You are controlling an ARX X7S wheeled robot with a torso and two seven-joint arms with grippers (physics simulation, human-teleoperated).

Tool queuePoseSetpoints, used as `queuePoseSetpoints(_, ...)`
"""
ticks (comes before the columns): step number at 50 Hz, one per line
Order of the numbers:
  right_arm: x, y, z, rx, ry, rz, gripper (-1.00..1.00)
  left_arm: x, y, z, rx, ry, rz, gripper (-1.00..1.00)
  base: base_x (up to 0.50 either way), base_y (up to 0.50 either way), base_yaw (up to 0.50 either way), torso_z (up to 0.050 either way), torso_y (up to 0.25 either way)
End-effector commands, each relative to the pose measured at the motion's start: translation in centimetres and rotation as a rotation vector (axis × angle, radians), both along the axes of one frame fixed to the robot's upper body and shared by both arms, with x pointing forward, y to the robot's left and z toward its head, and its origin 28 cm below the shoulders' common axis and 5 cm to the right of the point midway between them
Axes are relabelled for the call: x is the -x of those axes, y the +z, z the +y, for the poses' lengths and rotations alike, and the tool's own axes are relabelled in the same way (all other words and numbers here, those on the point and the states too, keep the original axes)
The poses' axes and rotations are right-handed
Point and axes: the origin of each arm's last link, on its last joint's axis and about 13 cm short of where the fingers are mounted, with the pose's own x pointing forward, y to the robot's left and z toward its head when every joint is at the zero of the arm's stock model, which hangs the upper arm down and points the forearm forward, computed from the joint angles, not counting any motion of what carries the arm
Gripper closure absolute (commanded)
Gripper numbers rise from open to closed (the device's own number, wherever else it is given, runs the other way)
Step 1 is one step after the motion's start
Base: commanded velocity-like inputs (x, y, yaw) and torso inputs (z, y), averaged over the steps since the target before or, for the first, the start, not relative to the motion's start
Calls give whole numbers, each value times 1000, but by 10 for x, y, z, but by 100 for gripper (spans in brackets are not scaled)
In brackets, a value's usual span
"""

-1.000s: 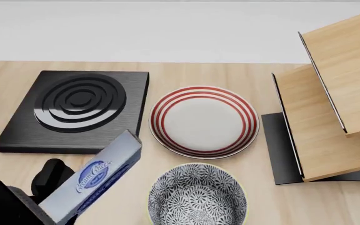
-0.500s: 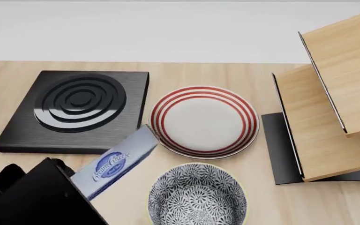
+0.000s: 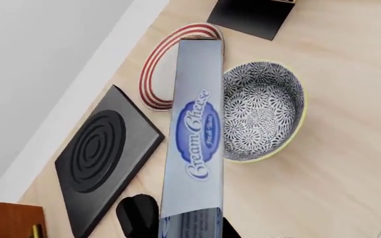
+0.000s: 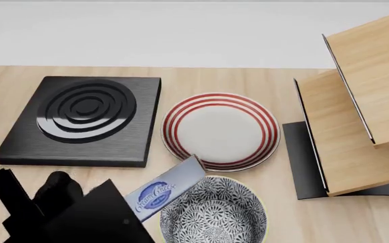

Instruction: Pick up the cream cheese and put it in the bowl.

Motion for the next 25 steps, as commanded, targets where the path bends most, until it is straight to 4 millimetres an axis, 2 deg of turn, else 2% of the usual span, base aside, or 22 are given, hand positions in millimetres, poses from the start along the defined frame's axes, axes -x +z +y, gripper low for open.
queuePoseSetpoints(1, 0, 0, 0, 0, -1, -4, -100, -3, -6, -13, -4, -11, 40, 100, 0, 0, 0, 0, 0)
queuePoseSetpoints(6, 0, 0, 0, 4, -1, 1, -100, -6, -8, -17, 32, -13, 103, 100, 0, 0, 0, 3, 0)
queuePoseSetpoints(8, 0, 0, 0, 1, -4, -6, -100, -5, 3, -19, 21, -23, 109, 100, 0, 0, 0, 0, 0)
queuePoseSetpoints(9, 1, 0, -1, 0, -4, -8, -100, -5, -7, -19, 21, -28, 107, 100, 0, 0, 0, 0, 0)
queuePoseSetpoints(12, 0, -1, -1, 1, -3, -4, -100, -3, -12, -22, 32, -45, 124, 100, 0, 0, 0, 0, 0)
queuePoseSetpoints(25, 1, -1, -1, 0, -5, -9, -100, -8, -5, -29, 30, -55, 120, 100, 0, 0, 0, 0, 1)
